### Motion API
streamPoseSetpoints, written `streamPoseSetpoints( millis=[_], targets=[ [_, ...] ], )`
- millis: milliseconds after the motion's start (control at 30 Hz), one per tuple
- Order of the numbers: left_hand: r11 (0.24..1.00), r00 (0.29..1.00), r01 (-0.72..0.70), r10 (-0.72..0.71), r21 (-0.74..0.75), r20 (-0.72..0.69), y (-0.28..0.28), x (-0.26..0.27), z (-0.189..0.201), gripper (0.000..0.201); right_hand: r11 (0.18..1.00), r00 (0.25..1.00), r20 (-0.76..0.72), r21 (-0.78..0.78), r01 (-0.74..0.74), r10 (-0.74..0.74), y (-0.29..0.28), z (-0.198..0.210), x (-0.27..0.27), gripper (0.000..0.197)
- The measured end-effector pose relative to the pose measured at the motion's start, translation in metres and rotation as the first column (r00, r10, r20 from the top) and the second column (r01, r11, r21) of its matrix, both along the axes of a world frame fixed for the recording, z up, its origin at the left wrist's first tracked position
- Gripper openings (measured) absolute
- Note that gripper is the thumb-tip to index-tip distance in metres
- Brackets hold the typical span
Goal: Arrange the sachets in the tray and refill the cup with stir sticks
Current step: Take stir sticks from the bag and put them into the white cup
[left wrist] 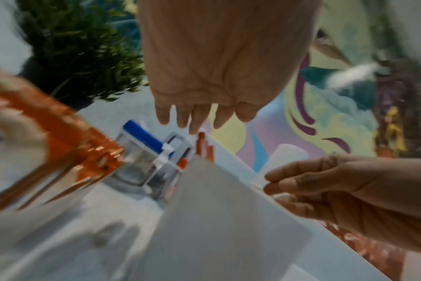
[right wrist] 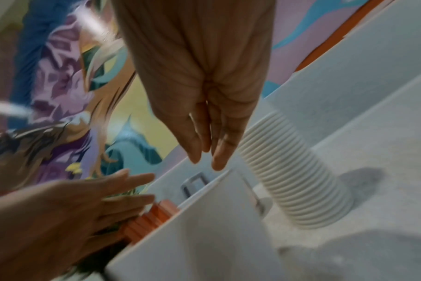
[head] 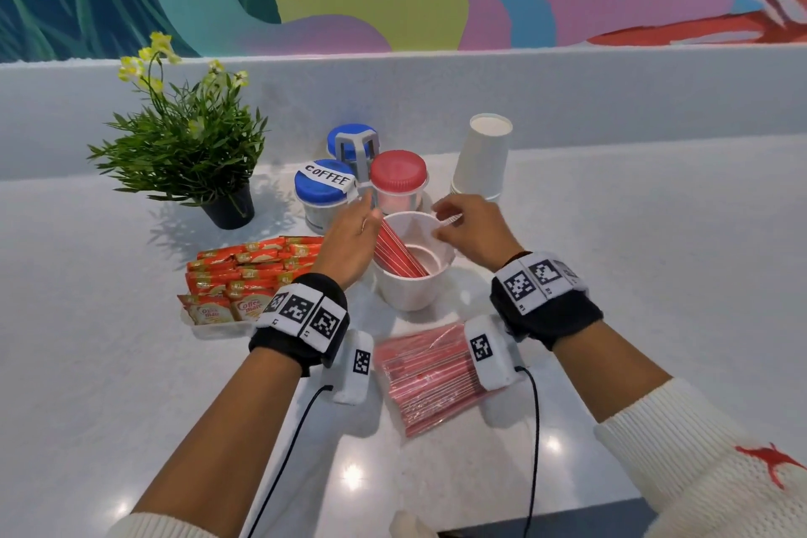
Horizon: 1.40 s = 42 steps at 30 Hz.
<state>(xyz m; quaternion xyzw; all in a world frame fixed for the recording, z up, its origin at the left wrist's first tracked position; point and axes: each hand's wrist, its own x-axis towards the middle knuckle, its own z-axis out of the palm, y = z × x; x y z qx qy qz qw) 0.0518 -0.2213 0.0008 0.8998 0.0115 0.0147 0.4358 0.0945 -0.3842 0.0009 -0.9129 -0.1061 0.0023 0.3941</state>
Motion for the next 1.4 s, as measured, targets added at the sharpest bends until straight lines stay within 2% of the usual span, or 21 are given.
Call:
streamPoseSetpoints(
  millis=[67,133,233,333,400,467,567,633,733,767,867,967,1033,1133,1300,1400],
  targets=[
    [0.998,0.992,-0.018,0.010,0.061,0.122,-0.010,-0.002,0.006,0.044,0.989,0.993,-0.008,0.097,0.114,-0.114,-0.021,-0.001,0.003,0.023],
    [0.997,0.982,-0.025,0.010,0.079,0.188,-0.021,-0.005,0.011,0.038,0.968,0.979,-0.054,0.145,0.204,-0.198,-0.039,-0.004,0.003,0.011],
    [0.997,0.963,0.020,-0.039,0.073,0.266,-0.039,-0.010,0.014,0.024,0.944,0.946,-0.146,0.123,0.306,-0.288,-0.062,-0.011,-0.001,0.006],
    [0.995,0.958,0.060,-0.080,0.082,0.276,-0.057,-0.017,0.012,0.025,0.941,0.900,-0.330,0.086,0.328,-0.284,-0.080,-0.022,-0.011,0.006],
    [0.986,0.969,0.136,-0.152,0.091,0.197,-0.066,-0.023,0.005,0.026,0.948,0.861,-0.421,0.008,0.317,-0.284,-0.090,-0.033,-0.015,0.009],
    [0.963,0.968,0.240,-0.248,0.126,0.051,-0.073,-0.029,-0.005,0.026,0.942,0.830,-0.461,-0.041,0.333,-0.314,-0.098,-0.042,-0.019,0.011],
    [0.893,0.910,0.394,-0.346,0.216,-0.228,-0.080,-0.037,-0.024,0.027,0.934,0.769,-0.556,-0.038,0.356,-0.316,-0.103,-0.049,-0.029,0.016],
    [0.843,0.858,0.468,-0.361,0.266,-0.364,-0.082,-0.040,-0.036,0.035,0.951,0.748,-0.609,-0.035,0.306,-0.263,-0.100,-0.054,-0.037,0.020],
    [0.789,0.837,0.502,-0.340,0.354,-0.429,-0.083,-0.043,-0.051,0.046,0.985,0.815,-0.555,-0.043,0.170,-0.165,-0.092,-0.064,-0.045,0.022],
    [0.785,0.843,0.491,-0.318,0.378,-0.434,-0.082,-0.045,-0.054,0.050,0.991,0.838,-0.534,-0.001,0.134,-0.114,-0.088,-0.066,-0.047,0.021],
    [0.797,0.856,0.452,-0.261,0.402,-0.445,-0.080,-0.047,-0.060,0.055,0.992,0.871,-0.489,0.122,0.019,0.043,-0.080,-0.070,-0.053,0.036],
    [0.803,0.861,0.443,-0.257,0.398,-0.440,-0.079,-0.046,-0.064,0.055,0.990,0.887,-0.445,0.113,-0.082,0.125,-0.075,-0.076,-0.052,0.037],
    [0.810,0.867,0.436,-0.263,0.392,-0.423,-0.079,-0.046,-0.065,0.052,0.990,0.905,-0.408,0.116,-0.076,0.117,-0.075,-0.078,-0.051,0.030],
    [0.839,0.879,0.413,-0.266,0.354,-0.395,-0.076,-0.046,-0.065,0.047,0.976,0.911,-0.408,0.215,0.023,0.068,-0.082,-0.075,-0.046,0.020],
    [0.842,0.871,0.435,-0.305,0.319,-0.384,-0.072,-0.044,-0.065,0.037,0.873,0.905,-0.424,0.452,0.182,0.031,-0.098,-0.055,-0.037,0.013],
    [0.858,0.875,0.429,-0.315,0.284,-0.368,-0.072,-0.044,-0.065,0.027,0.880,0.877,-0.478,0.437,0.185,0.053,-0.088,-0.062,-0.041,0.012]
  ],
)
